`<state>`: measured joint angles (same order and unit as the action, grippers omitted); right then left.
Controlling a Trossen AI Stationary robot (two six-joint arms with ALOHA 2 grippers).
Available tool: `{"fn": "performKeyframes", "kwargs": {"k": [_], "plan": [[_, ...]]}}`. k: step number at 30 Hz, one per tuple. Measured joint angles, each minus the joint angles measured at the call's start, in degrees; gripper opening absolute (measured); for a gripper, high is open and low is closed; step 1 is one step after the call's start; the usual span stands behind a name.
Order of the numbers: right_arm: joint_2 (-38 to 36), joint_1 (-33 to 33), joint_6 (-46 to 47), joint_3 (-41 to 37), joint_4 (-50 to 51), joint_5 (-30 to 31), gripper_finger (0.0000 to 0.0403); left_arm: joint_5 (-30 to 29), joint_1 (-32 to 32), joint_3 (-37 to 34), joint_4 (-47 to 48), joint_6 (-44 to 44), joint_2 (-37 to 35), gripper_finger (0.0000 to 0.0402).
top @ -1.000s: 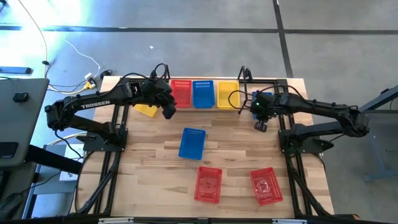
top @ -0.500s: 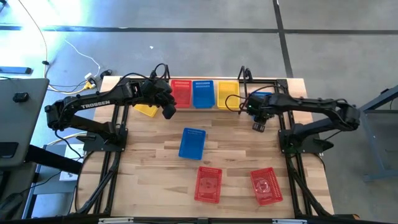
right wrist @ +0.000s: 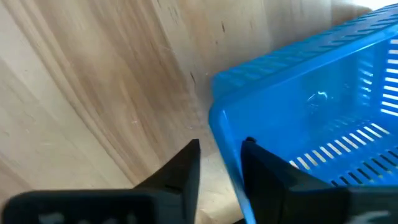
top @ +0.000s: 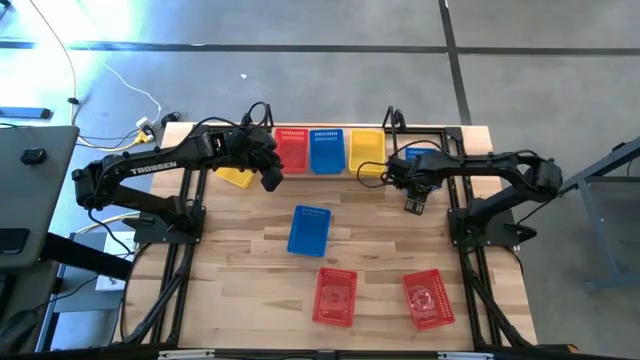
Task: Stack baskets on shelf by color
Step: Stack the right blue bin on top of the blue bin on the shelf
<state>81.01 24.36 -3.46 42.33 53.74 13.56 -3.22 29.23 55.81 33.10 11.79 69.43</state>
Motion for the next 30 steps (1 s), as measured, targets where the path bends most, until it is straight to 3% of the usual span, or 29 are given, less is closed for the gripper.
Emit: {"fn": "performKeyframes", "kwargs": {"k": [6, 17, 30], "plan": [[0.0, -0.05, -0.15, 0.0, 0.19, -0.29, 0.0009, 0.0, 0.0, 0.0, 0.0, -0.02, 0.0, 0.0131], [-2.37, -5.4, 1.78, 0.4, 1.05, -0.22, 0.0002, 0.0, 0.0, 0.0, 0.0, 0.0, 0.0, 0.0131], [-2.45, -13.27, 15.87, 9.51, 13.06, -3.03, 0.0001, 0.0, 0.0, 0.0, 0.0, -0.02, 0.0, 0.0131]]}}
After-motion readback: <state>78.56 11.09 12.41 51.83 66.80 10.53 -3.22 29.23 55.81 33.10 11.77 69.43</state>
